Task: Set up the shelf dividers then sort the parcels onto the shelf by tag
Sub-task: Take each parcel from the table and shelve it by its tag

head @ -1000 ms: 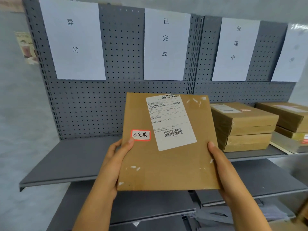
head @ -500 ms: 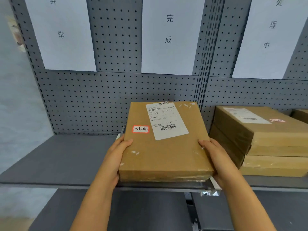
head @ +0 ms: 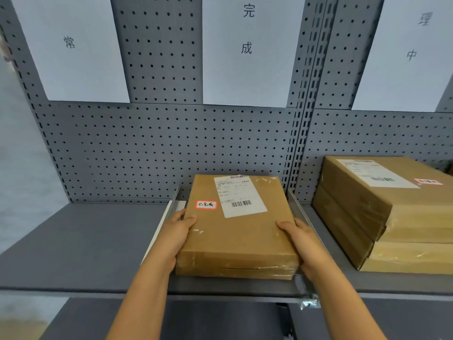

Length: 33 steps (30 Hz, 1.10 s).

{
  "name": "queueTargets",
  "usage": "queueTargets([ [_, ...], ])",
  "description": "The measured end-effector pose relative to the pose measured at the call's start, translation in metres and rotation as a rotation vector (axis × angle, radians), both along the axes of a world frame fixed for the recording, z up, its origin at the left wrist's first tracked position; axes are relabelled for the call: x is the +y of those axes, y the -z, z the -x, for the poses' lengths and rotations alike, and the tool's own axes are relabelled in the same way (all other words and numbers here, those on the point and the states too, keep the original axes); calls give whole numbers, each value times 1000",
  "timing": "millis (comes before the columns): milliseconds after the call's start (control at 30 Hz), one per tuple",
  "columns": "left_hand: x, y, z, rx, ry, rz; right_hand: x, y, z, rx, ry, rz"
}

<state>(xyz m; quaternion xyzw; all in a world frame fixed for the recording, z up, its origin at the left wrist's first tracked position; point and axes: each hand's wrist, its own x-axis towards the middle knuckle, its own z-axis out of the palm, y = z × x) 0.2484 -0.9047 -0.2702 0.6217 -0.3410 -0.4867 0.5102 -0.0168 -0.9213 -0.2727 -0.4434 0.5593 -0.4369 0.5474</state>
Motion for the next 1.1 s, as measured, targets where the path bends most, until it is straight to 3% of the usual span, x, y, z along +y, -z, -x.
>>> queueTargets([
  [433,-30,16,-1,-152,-21,-11,-31,4,-5,64,43,-16],
  [667,-28,22,-2,-288,-46,74,-31,10,-4,145,39,44],
  [800,-27,25,-1,-402,-93,137,-31,8,-7,358,35,192],
  [900,-22,21,2,-499,-178,192,-28,1,-11,667,46,347],
  [1000,-13,9,7,-741,-194,218,-25,-15,-22,955,20,510],
  [1100,3,-11,13,-867,-166,331,-20,-36,-53,889,-94,672],
])
